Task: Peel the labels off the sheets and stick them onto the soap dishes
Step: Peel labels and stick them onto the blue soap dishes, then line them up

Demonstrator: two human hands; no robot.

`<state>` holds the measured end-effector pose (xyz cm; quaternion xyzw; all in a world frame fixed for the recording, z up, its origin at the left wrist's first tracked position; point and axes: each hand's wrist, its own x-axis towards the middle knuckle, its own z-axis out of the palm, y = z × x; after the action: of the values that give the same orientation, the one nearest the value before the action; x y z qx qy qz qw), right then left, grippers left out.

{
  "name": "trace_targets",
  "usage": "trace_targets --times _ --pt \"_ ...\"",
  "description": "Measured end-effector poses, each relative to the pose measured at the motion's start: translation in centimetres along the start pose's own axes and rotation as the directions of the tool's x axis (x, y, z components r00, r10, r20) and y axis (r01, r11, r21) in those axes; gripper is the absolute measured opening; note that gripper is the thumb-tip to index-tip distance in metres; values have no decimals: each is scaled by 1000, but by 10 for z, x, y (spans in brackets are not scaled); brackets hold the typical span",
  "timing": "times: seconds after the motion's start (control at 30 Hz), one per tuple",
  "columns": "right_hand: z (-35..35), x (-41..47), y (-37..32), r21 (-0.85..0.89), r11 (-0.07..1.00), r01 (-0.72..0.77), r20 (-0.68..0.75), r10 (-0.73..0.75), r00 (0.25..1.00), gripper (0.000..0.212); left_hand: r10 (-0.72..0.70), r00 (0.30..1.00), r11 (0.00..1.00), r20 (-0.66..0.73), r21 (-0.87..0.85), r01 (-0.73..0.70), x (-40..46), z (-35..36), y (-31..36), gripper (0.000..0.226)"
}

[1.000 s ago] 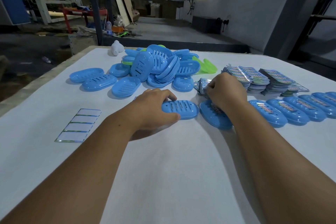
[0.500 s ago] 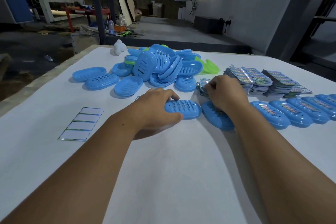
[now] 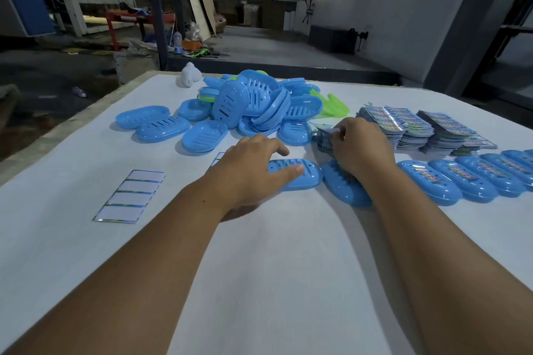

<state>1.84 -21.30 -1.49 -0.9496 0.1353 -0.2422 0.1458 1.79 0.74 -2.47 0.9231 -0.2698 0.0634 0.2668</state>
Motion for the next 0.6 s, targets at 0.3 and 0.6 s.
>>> trace_targets --times 0.3,0.6 --pt "-12 -15 -24 365 899 242 -127 -209 970 20 -198 968 919 -154 -373 129 9 6 -1 50" --pt "-3 -35 -47 512 792 332 -76 -344 936 15 -350 927 734 -135 -654 182 11 0 5 27"
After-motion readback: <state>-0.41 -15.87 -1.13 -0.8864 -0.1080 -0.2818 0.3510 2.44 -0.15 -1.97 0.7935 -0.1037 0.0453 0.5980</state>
